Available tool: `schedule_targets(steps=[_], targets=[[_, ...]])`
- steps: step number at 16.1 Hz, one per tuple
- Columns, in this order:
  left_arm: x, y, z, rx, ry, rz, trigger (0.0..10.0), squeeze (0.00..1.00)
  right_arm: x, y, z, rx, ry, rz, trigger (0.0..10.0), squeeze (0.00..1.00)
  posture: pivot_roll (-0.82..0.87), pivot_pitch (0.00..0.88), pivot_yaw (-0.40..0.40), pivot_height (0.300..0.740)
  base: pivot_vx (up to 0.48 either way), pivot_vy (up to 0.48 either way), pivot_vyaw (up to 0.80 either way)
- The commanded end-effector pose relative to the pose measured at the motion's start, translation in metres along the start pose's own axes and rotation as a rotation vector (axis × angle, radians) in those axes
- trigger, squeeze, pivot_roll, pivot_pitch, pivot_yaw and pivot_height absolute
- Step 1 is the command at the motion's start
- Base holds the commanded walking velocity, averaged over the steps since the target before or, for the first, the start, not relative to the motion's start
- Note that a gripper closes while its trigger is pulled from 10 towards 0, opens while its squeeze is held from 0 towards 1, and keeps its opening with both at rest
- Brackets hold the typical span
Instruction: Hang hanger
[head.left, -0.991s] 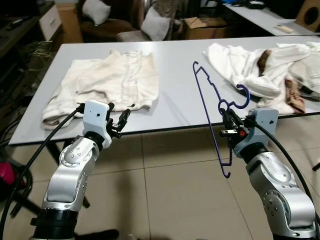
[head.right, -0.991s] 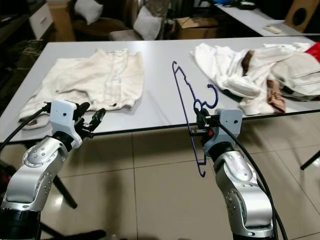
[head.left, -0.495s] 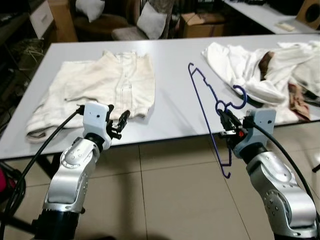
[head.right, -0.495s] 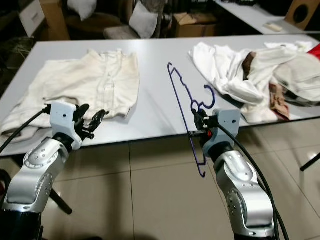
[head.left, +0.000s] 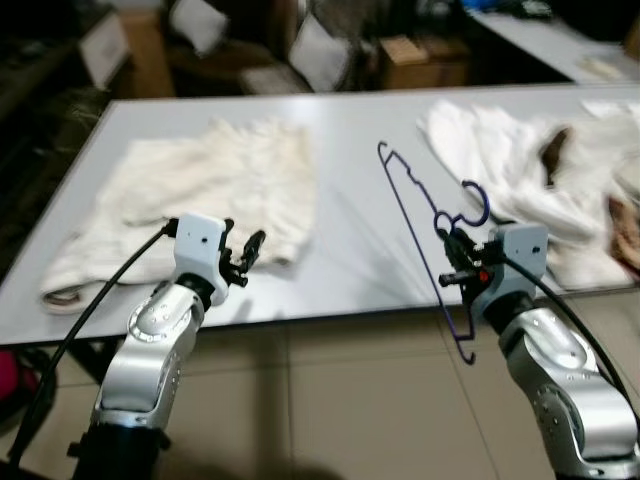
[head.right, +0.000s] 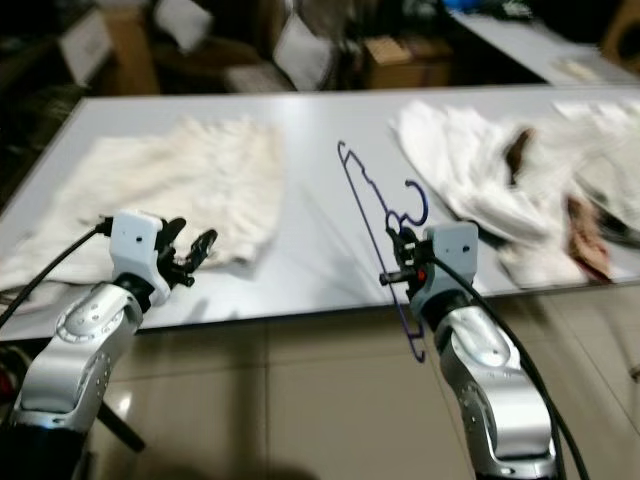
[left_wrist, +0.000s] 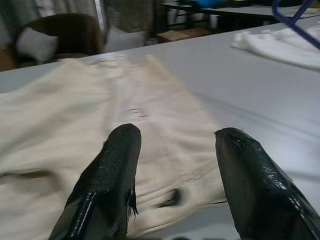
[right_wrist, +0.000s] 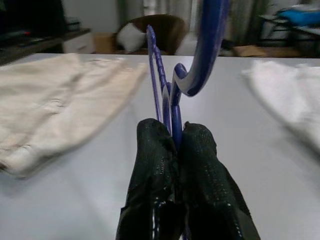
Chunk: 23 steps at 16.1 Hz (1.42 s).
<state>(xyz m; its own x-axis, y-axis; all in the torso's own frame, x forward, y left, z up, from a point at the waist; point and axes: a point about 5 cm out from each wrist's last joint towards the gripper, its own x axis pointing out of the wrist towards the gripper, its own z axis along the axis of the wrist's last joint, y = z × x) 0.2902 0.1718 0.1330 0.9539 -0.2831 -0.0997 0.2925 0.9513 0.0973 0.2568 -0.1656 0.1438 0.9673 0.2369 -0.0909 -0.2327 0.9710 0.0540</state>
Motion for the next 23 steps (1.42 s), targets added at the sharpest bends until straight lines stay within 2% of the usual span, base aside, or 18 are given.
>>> schedule_targets(steps=[1, 2, 4, 5, 6, 7, 9, 11, 12, 14, 15, 17, 21, 23], targets=[[-0.002, 0.007, -0.001, 0.018, 0.012, 0.015, 10.0, 0.0, 0.0, 0.005, 0.001, -0.004, -0.003, 0.031, 10.0, 0.0, -0.05, 0.0, 0.008, 0.74, 0.247, 0.0, 0.0], [-0.002, 0.007, -0.001, 0.017, 0.01, 0.004, 10.0, 0.0, 0.0, 0.005, 0.001, -0.008, -0.002, 0.035, 10.0, 0.0, -0.05, 0.0, 0.01, 0.74, 0.0, 0.0, 0.0], [-0.003, 0.007, -0.008, 0.132, 0.065, -0.111, 10.0, 0.0, 0.0, 0.006, -0.001, -0.022, 0.006, 0.048, 10.0, 0.0, -0.05, 0.0, 0.013, 0.74, 0.0, 0.0, 0.0], [-0.003, 0.005, -0.015, 0.259, 0.109, -0.213, 10.0, 0.0, -0.001, 0.005, -0.002, -0.026, 0.008, 0.045, 10.0, 0.0, -0.05, 0.0, 0.014, 0.74, 0.0, 0.0, 0.0], [-0.001, 0.006, -0.023, 0.372, 0.166, -0.266, 10.0, 0.0, -0.001, 0.003, -0.002, -0.031, 0.011, 0.042, 10.0, 0.0, -0.05, 0.0, 0.014, 0.74, 0.0, 0.0, 0.0], [0.001, 0.008, -0.028, 0.446, 0.204, -0.29, 10.0, 0.0, -0.002, 0.002, -0.003, -0.038, 0.014, 0.037, 10.0, 0.0, -0.06, 0.0, 0.018, 0.74, 0.0, 0.0, 0.0], [0.01, 0.015, -0.031, 0.519, 0.226, -0.288, 10.0, 0.0, -0.003, -0.002, -0.004, -0.054, 0.023, 0.017, 10.0, 0.0, -0.07, 0.0, 0.018, 0.74, 0.0, 0.0, 0.0], [0.019, 0.018, -0.033, 0.56, 0.234, -0.274, 10.0, 0.0, -0.004, -0.006, -0.006, -0.06, 0.035, 0.0, 10.0, 0.0, -0.08, 0.0, 0.02, 0.74, 0.0, 0.0, 0.0], [0.031, 0.015, -0.036, 0.556, 0.224, -0.283, 10.0, 0.0, -0.007, -0.007, -0.008, -0.06, 0.045, -0.011, 10.0, 0.0, -0.09, 0.0, 0.02, 0.74, 0.0, 0.0, 0.0], [0.038, 0.011, -0.036, 0.527, 0.199, -0.295, 10.0, 0.0, -0.008, -0.009, -0.01, -0.054, 0.051, -0.023, 10.0, 0.0, -0.09, 0.0, 0.019, 0.74, 0.0, 0.0, 0.0], [0.046, 0.007, -0.037, 0.547, 0.201, -0.303, 10.0, 0.0, -0.009, -0.01, -0.012, -0.054, 0.057, -0.035, 10.0, 0.0, -0.1, 0.0, 0.022, 0.74, 0.0, 0.0, 0.0], [0.052, 0.004, -0.037, 0.551, 0.201, -0.308, 10.0, 0.0, -0.01, -0.011, -0.013, -0.048, 0.058, -0.043, 10.0, 0.0, -0.12, 0.0, 0.026, 0.74, 0.0, 0.0, 0.0], [0.066, 0.011, -0.04, 0.705, 0.253, -0.212, 10.0, 0.0, -0.015, -0.012, -0.017, -0.033, 0.059, -0.08, 10.0, 0.0, -0.15, 0.0, 0.061, 0.74, 0.0, 0.0, 0.0], [0.066, 0.014, -0.04, 0.738, 0.258, -0.217, 10.0, 0.0, -0.018, -0.014, -0.017, -0.031, 0.05, -0.11, 10.0, 0.0, -0.17, 0.0, 0.083, 0.74, 0.0, 0.0, 0.0]])
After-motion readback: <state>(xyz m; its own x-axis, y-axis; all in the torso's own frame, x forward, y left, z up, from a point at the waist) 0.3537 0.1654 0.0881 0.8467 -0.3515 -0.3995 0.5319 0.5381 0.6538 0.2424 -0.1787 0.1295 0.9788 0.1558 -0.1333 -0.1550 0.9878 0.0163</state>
